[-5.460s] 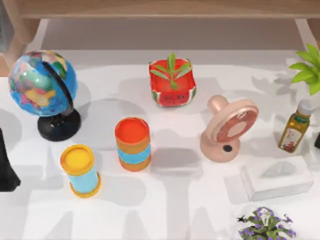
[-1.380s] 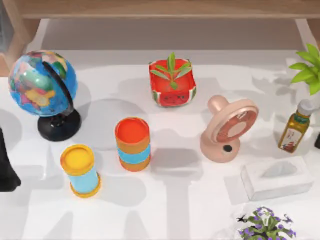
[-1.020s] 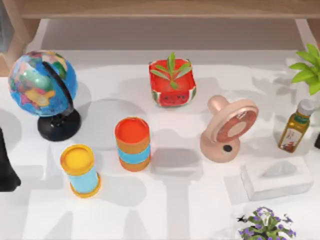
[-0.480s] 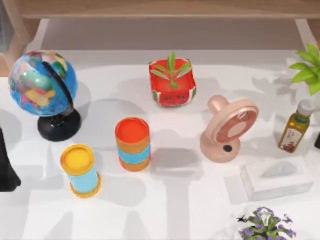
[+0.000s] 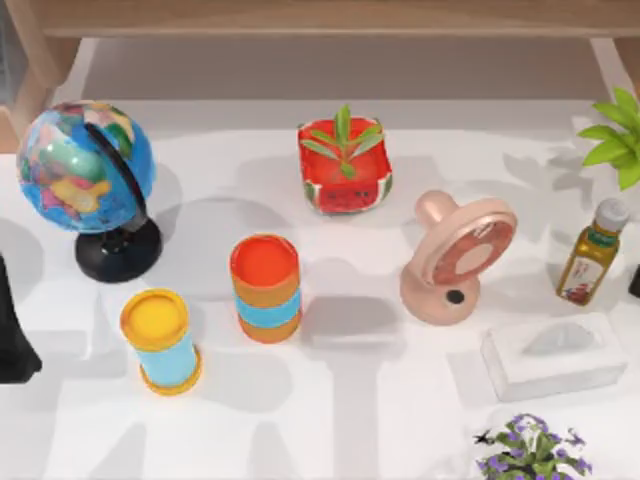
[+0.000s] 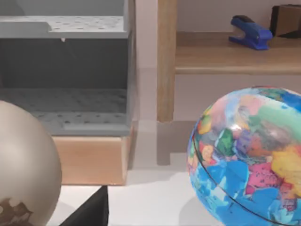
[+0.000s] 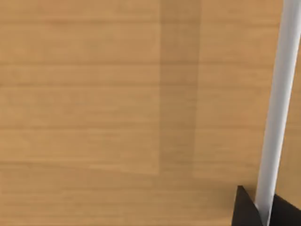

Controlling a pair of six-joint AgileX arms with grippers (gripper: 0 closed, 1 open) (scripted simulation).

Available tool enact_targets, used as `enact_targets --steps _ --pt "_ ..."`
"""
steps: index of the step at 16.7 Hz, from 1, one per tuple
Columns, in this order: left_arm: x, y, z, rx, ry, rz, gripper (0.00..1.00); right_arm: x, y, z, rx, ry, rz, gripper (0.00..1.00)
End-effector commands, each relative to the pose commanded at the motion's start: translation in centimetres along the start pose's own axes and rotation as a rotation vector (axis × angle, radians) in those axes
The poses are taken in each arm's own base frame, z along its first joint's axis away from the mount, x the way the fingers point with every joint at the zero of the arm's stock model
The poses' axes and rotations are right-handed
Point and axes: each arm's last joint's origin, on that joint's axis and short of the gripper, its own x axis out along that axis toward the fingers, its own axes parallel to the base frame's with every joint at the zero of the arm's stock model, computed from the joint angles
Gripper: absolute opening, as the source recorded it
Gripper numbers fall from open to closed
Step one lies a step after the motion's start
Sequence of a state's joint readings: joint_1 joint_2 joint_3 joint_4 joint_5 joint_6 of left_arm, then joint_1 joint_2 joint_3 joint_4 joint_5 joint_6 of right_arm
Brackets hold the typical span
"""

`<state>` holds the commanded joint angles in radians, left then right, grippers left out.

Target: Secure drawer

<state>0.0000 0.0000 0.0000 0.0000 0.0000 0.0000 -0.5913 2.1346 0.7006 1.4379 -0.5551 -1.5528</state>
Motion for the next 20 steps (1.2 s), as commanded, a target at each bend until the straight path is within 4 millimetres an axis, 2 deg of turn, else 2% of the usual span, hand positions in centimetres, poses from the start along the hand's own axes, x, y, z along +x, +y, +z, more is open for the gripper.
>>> enact_targets --steps 2,7,12,14,20 --pt "0.0 0.0 0.0 0.0 0.0 0.0 1.0 0.9 0.0 0.1 0.0 0.001 0.0 0.0" --pt "0.0 0.0 0.0 0.0 0.0 0.0 1.0 1.1 0.1 -0.1 0.005 0.009 0.006 0.0" --pt "0.0 0.0 0.0 0.0 0.0 0.0 1.0 5.8 -0.1 -0.3 -0.001 0.005 -0.003 0.0" --pt "0.0 0.0 0.0 0.0 0.0 0.0 1.0 6.9 -0.1 -0.1 0.002 0.006 0.001 0.0" --pt "0.0 0.0 0.0 0.0 0.0 0.0 1.0 7.2 -0.1 -0.3 0.003 0.015 0.002 0.0"
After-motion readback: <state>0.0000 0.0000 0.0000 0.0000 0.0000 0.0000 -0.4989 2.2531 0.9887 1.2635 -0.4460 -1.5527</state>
